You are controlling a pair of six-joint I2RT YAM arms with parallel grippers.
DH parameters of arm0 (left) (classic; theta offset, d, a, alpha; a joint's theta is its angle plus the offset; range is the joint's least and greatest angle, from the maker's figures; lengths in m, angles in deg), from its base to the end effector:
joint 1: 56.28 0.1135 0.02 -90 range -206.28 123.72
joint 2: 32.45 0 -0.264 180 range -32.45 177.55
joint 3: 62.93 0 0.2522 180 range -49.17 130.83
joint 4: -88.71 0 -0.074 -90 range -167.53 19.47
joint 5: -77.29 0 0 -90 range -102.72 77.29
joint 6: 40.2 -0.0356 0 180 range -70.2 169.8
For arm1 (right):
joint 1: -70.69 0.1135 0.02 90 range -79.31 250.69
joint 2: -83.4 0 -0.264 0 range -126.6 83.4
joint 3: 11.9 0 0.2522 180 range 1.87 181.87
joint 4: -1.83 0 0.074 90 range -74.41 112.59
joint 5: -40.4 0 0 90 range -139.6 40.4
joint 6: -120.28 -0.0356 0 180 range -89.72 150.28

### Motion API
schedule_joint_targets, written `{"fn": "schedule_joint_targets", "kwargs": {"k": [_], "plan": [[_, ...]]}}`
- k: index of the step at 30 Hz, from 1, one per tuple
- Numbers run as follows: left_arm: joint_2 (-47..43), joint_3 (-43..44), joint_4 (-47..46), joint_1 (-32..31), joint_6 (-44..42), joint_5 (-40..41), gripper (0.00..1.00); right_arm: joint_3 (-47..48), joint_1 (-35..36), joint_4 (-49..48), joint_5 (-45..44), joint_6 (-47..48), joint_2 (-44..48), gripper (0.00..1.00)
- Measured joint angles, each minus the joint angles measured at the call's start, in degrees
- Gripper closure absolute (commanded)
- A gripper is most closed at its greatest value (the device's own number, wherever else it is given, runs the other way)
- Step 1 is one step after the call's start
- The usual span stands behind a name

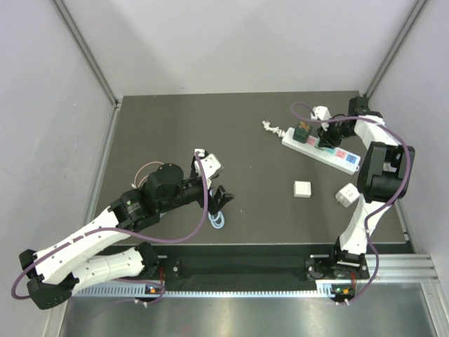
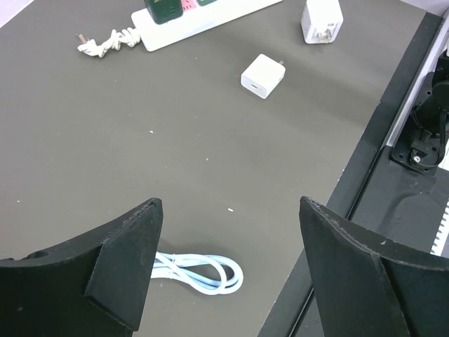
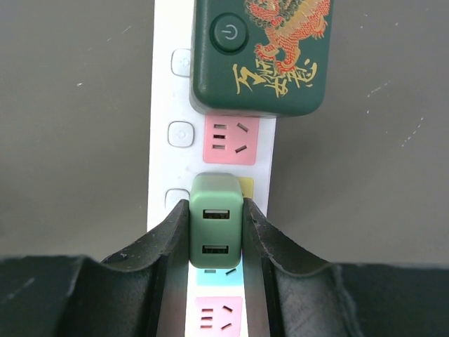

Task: Insert the plug

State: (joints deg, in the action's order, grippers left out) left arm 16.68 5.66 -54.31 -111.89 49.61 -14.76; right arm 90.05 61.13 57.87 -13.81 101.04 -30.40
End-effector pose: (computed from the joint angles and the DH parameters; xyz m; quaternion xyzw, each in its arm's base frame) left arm 0.1060 -0.1571 0.3642 0.3867 0.7077 -0.2876 0.5166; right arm 0.4098 -0.0479 0.2079 -0.5261 0.7739 0.1128 0.3339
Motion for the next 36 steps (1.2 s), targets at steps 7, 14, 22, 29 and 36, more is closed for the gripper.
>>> {"fn": "schedule_joint_targets", "kwargs": {"k": [7,14,22,29,36], "plan": [[-0.02,0.00,-0.07,0.00,0.00,0.07,0.16,-0.22,0.72,-1.11,-3.19,-3.89,0.35,0.28],[-0.09,0.00,-0.07,0.00,0.00,0.52,0.14,-0.44,1.95,-3.06,-7.82,-9.11,2.73,0.00],[0.74,0.48,-0.07,0.00,1.77,0.63,0.14,-7.23,5.90,-13.35,-12.68,-24.59,20.04,0.00],[6.80,4.52,0.33,0.00,4.17,0.13,0.15,-27.45,17.38,-26.99,-22.86,-55.17,47.63,0.00],[14.82,8.59,-0.17,0.00,3.91,-0.20,0.16,-32.76,17.14,-25.97,-25.35,-80.61,66.03,0.00]]}}
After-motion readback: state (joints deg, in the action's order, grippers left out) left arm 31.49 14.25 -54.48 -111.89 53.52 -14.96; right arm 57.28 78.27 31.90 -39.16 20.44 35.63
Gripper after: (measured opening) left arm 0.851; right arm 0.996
